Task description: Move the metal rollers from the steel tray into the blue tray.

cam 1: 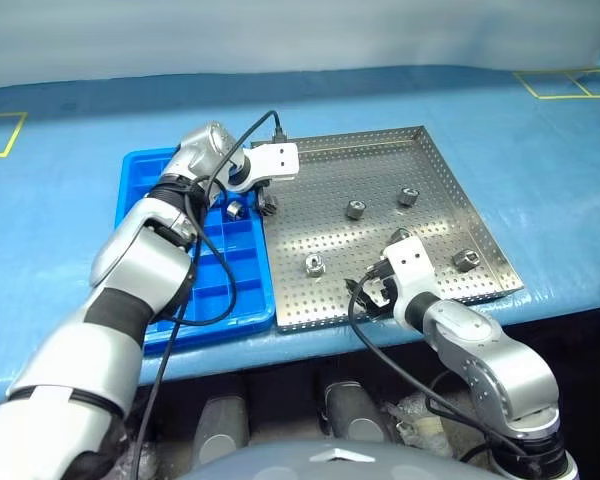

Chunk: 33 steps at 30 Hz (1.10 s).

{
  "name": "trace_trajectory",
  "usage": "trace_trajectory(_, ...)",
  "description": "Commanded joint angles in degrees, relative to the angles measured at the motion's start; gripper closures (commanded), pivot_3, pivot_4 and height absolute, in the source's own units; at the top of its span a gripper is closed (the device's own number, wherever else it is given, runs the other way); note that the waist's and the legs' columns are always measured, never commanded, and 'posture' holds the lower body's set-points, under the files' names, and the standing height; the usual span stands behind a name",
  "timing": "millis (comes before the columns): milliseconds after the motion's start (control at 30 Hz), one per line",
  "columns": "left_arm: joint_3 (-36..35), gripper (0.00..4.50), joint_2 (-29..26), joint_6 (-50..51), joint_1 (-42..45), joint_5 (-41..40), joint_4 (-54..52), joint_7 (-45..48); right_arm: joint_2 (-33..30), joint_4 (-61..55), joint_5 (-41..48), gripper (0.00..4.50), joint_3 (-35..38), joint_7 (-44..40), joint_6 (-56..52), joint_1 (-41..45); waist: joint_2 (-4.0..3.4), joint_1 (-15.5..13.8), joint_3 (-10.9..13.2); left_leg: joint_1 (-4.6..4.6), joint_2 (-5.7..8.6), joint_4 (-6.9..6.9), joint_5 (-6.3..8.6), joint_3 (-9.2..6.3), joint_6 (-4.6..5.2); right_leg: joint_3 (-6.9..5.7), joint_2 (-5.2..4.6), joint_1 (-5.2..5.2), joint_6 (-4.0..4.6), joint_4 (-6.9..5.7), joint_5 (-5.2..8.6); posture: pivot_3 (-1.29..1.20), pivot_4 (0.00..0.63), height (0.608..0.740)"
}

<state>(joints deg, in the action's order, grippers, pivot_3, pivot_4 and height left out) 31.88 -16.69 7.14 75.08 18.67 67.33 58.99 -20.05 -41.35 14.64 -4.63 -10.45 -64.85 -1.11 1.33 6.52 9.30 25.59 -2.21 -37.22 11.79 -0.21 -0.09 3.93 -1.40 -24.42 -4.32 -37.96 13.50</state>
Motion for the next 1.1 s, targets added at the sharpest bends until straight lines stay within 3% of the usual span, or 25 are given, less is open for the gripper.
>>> trace_trajectory(33, 0.11, 0.03, 1.08, -0.94, 2.76, 3.04, 2.46, -1.41, 0.94, -2.98, -0.45, 0.00, -0.37, 0.93, 2.08, -0.86, 0.00, 0.54, 0.00, 0.00, 0.00, -0.01, 0.00, 0.00, 0.00, 0.00, 0.00, 0.00, 0.00, -0.01, 0.00, -0.23, 0.150, 0.740)
trace_trajectory(300, 1.09, 0.03, 4.03, -0.57, 3.64, 8.17, 5.74, -1.84, 1.96, -2.98, -1.54, 0.00, -1.09, 2.35, 3.42, -2.07, 0.00, 1.95, 0.00, 0.00, 0.01, -0.09, 0.00, 0.00, 0.00, 0.03, -0.01, 0.00, -0.04, -0.09, -0.02, -0.27, 0.150, 0.740)
trace_trajectory(333, 1.31, 0.20, 4.24, -0.50, 3.58, 8.83, 5.97, -1.89, 2.15, -3.03, -1.61, 0.00, -0.90, 2.59, 3.56, -2.26, 0.00, 2.12, 0.00, 0.00, 0.01, -0.10, 0.00, 0.00, 0.00, 0.03, -0.01, 0.01, -0.05, -0.10, -0.02, -0.27, 0.150, 0.740)
trace_trajectory(400, 1.38, 0.59, 4.53, -0.11, 3.41, 9.73, 6.39, -1.81, 2.45, -3.26, -1.75, 0.00, -0.59, 2.94, 3.79, -2.79, 0.00, 2.59, 0.00, 0.00, 0.02, -0.10, 0.00, 0.00, 0.00, 0.04, -0.01, 0.01, -0.05, -0.11, -0.02, -0.28, 0.150, 0.740)
trace_trajectory(667, -0.21, 3.25, 4.27, -0.06, 3.21, 9.87, 6.43, -1.61, 3.02, -3.13, -1.82, 0.00, 0.19, 3.58, 4.04, -3.63, 0.00, 4.40, 0.00, 0.00, 0.02, -0.11, 0.00, -0.03, 0.00, 0.04, -0.01, 0.00, -0.05, -0.17, -0.02, -0.27, 0.150, 0.740)
trace_trajectory(800, -4.34, 4.48, 4.44, 1.07, 3.85, 6.61, 5.67, -2.42, 2.92, -2.14, -1.71, 0.00, 0.01, 3.25, 3.79, -2.40, 0.00, 4.40, 0.00, -0.01, 0.02, -0.12, 0.00, -0.03, 0.00, 0.04, -0.01, 0.00, -0.06, -0.20, -0.02, -0.23, 0.150, 0.740)
trace_trajectory(1100, -16.72, 4.48, 3.35, 3.80, 1.25, -3.86, -2.20, -3.30, 2.17, -0.20, -1.48, 0.00, -1.12, 2.04, 3.20, 0.43, 0.00, 3.49, 0.00, -0.01, 0.02, -0.27, 0.00, -0.04, 0.00, 0.04, -0.02, 0.01, -0.08, -0.36, -0.04, -0.18, 0.150, 0.740)
